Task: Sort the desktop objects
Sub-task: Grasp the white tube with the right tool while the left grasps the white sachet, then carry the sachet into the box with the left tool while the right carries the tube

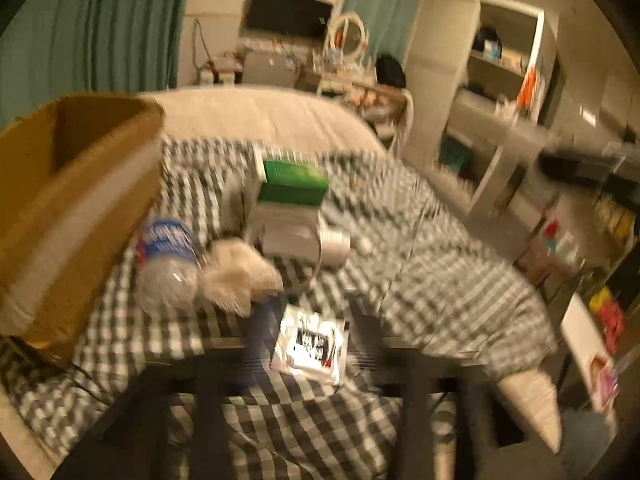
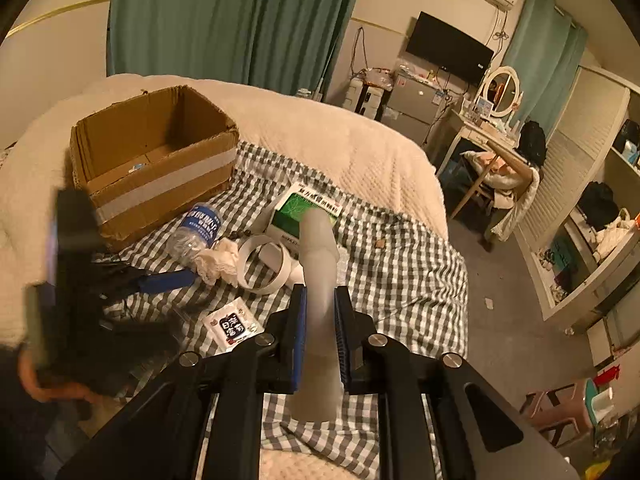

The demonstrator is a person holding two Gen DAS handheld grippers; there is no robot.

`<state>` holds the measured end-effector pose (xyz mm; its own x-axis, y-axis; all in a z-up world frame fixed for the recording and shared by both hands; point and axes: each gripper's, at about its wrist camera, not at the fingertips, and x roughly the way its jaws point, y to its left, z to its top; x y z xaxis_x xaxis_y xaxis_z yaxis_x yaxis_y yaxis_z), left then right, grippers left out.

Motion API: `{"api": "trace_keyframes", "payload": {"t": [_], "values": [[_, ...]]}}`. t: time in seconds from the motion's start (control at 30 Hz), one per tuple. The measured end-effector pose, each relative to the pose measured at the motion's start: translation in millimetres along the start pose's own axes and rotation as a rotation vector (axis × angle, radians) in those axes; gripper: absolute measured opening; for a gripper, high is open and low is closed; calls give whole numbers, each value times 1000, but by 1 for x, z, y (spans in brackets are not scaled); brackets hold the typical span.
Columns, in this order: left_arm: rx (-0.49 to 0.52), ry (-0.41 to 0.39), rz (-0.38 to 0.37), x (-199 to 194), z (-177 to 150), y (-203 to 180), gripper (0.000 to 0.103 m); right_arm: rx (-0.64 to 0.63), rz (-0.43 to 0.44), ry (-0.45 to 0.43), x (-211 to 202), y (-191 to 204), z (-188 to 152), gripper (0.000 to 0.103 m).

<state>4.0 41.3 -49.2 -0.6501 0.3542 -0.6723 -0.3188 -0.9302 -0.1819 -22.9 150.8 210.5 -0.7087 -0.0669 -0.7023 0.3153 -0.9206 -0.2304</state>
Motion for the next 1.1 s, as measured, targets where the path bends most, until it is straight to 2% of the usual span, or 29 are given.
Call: {"api": "trace_keyframes", "payload": {"t": [0.03, 0.2, 0.3, 0.43, 0.5, 0.53, 0.57, 0.73, 0.8, 0.83, 1.1], "values": [[5, 16, -8, 13, -6, -2, 76, 4, 5, 6, 3, 0, -2, 13], [47, 107, -15, 48, -20, -10, 77, 37, 41, 45, 30, -6, -17, 13], [113, 126, 25, 67, -27, -17, 77, 62, 68, 61, 48, -15, -27, 13], [148, 182, 48, 91, -39, -15, 77, 91, 94, 86, 72, -24, -40, 13], [179, 179, 64, 95, -41, -18, 64, 106, 103, 97, 81, -31, -45, 13], [191, 180, 64, 95, -41, -19, 48, 115, 107, 105, 86, -35, -48, 13], [195, 182, 64, 94, -39, -19, 39, 120, 109, 109, 88, -37, -50, 13], [142, 184, 35, 86, -31, -9, 30, 137, 100, 121, 88, -44, -61, 13], [132, 180, 37, 82, -29, -7, 20, 140, 96, 121, 83, -44, -62, 13], [128, 170, 41, 77, -28, -6, 9, 140, 93, 121, 78, -44, -63, 13], [79, 105, 1, 41, -18, -3, 8, 116, 64, 89, 41, -40, -53, 13]]}}
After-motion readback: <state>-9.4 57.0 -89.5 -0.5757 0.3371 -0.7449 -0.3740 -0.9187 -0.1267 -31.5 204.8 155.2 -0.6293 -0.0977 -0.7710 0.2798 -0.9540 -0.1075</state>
